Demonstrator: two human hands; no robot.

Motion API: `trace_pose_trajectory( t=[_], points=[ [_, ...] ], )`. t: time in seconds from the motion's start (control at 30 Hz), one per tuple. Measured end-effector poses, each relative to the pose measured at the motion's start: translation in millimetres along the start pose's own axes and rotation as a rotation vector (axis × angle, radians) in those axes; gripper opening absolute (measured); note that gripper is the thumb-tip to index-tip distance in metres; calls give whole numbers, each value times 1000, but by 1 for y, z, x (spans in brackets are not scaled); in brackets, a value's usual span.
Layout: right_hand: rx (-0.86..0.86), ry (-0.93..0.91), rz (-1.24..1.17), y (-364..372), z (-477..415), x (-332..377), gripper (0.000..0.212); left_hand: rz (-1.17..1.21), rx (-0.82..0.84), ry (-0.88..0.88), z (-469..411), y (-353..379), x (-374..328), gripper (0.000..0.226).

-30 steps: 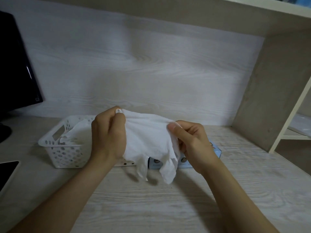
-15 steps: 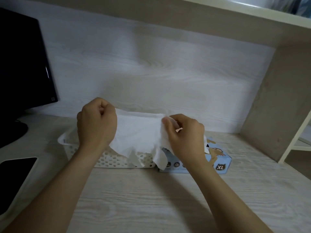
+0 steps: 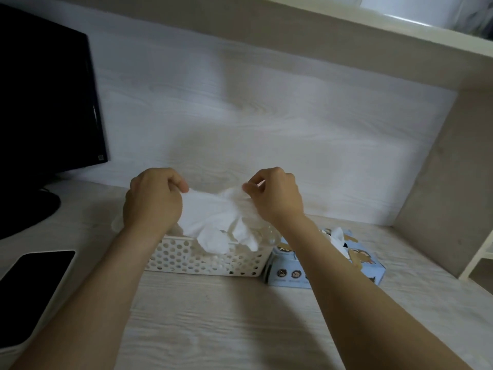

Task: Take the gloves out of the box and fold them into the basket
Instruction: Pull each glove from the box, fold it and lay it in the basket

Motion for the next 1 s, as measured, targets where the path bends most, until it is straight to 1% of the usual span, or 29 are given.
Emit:
trace_pose_trajectory(
  t=[0.1, 0.17, 0.23, 0.27, 0.3, 0.33, 0.37, 0.43, 0.5, 0.6, 0.67, 0.73, 0.83, 0.9, 0.97, 1.0],
  points=[
    [58, -18, 37, 13, -4, 6, 20, -89, 55, -17, -5, 4, 8, 40],
    [89, -44, 103, 21, -3, 9, 28, -181, 137, -36, -5, 10, 12, 32],
    [79, -123, 214, 19, 1, 17, 30, -364, 203, -52, -1, 14, 12, 28],
    [70, -168, 226, 16, 3, 22, 29, -429, 211, -28, 0, 16, 10, 29],
    [89, -217, 186, 11, 7, 29, 28, -438, 207, 24, 0, 16, 4, 33],
    [145, -265, 110, 7, 11, 36, 30, -394, 223, 74, 1, 18, -1, 35],
    [239, -303, 31, 5, 18, 42, 34, -309, 266, 91, 4, 20, -7, 36],
    [490, -332, -38, 7, 33, 50, 49, -179, 427, 8, 13, 30, -7, 35],
    [664, -334, 8, 12, 42, 49, 66, -184, 573, -84, 21, 39, -2, 31],
    [791, -275, 91, 23, 48, 35, 78, -258, 681, -142, 24, 44, 6, 29],
    [827, -250, 183, 34, 49, 23, 84, -278, 749, -203, 26, 46, 11, 29],
    [840, -283, 248, 41, 51, 20, 83, -303, 820, -248, 29, 51, 13, 35],
    [829, -292, 235, 44, 49, 22, 82, -407, 945, -280, 35, 59, 14, 56],
    [820, -260, 216, 44, 45, 22, 83, -451, 1001, -278, 38, 64, 15, 67],
    [795, -240, 267, 45, 42, 19, 84, -478, 998, -240, 38, 67, 15, 70],
    [772, -235, 300, 46, 40, 17, 85, -482, 962, -220, 35, 68, 16, 70]
  ],
)
Point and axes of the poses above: each hand's wrist, its own z-axis away from the middle knuckle, its own y-axis out of the palm, x = y × z, the point moved 8 cm from there along -z, towards the middle knuckle, and after that the axes turned 13 degrees about z, right-handed, at the moved point
